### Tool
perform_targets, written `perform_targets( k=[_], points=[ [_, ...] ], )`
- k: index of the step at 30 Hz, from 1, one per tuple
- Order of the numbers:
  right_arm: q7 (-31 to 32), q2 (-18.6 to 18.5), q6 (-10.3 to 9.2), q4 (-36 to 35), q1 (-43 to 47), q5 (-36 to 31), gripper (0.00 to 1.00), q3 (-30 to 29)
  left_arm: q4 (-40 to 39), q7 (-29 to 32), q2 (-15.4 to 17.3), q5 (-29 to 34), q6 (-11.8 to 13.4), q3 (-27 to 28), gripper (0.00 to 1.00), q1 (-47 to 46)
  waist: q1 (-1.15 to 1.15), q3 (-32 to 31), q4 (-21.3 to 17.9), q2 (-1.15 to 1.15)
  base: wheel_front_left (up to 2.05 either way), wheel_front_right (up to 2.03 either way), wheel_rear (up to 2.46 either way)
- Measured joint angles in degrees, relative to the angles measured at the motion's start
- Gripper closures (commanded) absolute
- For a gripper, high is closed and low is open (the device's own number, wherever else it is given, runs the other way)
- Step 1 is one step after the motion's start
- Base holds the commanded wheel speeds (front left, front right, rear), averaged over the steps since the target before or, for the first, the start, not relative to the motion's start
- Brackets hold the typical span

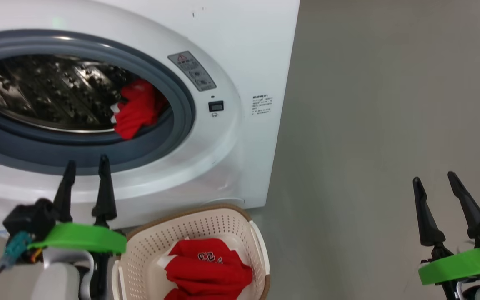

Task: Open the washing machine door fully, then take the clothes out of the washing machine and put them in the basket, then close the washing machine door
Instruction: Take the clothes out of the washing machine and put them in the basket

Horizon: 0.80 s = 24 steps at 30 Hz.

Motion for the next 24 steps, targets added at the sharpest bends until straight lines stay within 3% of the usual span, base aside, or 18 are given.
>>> perform_targets(
  k=[13, 24],
  points=[
    [0.00, -0.58, 0.00, 0.09, -7.23, 1.43, 0.00, 2.05, 10.58, -0.23, -0.43, 1.23, 0.77, 3.25, 0.00, -20.20, 0.00, 10.80, -0.67, 0.00, 0.00, 0.00, 0.00],
    [0.00, -1.42, 0.00, 0.52, -13.23, 2.03, 0.00, 4.52, 21.02, -0.40, 1.41, 3.36, 0.74, 5.64, 0.00, -35.75, 0.00, 19.16, -2.66, 0.00, 0.00, 0.00, 0.00]
  ],
)
